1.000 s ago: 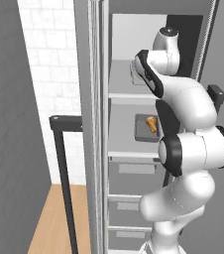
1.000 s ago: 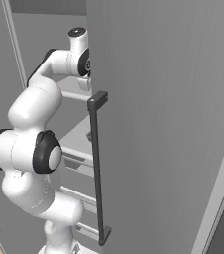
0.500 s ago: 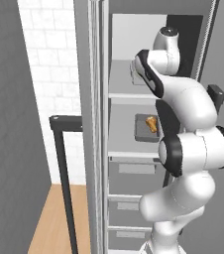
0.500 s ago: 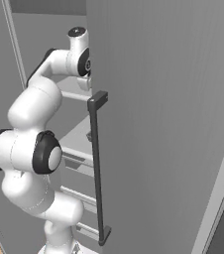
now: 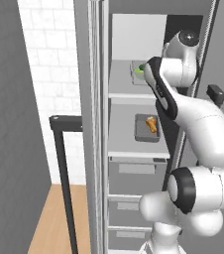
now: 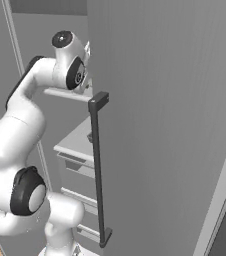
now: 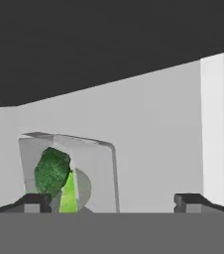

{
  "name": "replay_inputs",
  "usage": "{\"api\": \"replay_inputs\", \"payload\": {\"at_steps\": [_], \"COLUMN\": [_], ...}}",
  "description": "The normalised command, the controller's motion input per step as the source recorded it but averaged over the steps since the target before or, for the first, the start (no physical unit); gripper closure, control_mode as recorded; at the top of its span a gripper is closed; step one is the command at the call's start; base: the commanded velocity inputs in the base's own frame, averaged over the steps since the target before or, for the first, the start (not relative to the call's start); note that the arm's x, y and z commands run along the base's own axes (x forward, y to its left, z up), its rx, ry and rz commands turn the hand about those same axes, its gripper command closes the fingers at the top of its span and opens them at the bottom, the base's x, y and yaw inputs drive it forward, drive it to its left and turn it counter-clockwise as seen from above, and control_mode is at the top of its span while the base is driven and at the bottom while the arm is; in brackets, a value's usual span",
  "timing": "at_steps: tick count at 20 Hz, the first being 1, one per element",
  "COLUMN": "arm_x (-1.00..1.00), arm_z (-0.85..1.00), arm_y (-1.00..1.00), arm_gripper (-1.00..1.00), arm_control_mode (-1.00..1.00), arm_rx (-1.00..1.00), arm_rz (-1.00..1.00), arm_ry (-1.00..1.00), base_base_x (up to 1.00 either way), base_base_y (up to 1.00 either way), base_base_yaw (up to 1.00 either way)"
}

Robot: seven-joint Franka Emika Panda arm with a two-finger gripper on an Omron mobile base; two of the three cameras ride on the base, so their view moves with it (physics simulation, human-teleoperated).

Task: Take the meat container that has the chicken drumstick and place it on the second highest rack of the freezer. Then take the vegetable container that has the broccoli and lemon wedge and place it on the highest rack of the freezer.

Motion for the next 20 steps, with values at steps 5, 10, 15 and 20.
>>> {"api": "replay_inputs", "payload": {"at_steps": [5, 10, 15, 20], "arm_x": [-0.79, -0.71, -1.0, -0.87], "arm_z": [0.36, 0.58, 0.04, -0.01], "arm_y": [0.29, 0.3, 0.01, 0.02], "arm_gripper": [-1.0, -1.0, -1.0, -1.0], "arm_control_mode": [-1.0, -1.0, -1.0, -1.0], "arm_rx": [-0.03, -0.04, -0.03, -0.03], "arm_rz": [0.0, 0.0, 0.0, 0.08], "arm_ry": [-0.13, 0.0, 0.04, 0.14], "base_base_x": [0.0, 0.0, 0.0, 0.0], "base_base_y": [0.0, 0.0, 0.0, 0.0], "base_base_yaw": [0.0, 0.0, 0.0, 0.0]}}
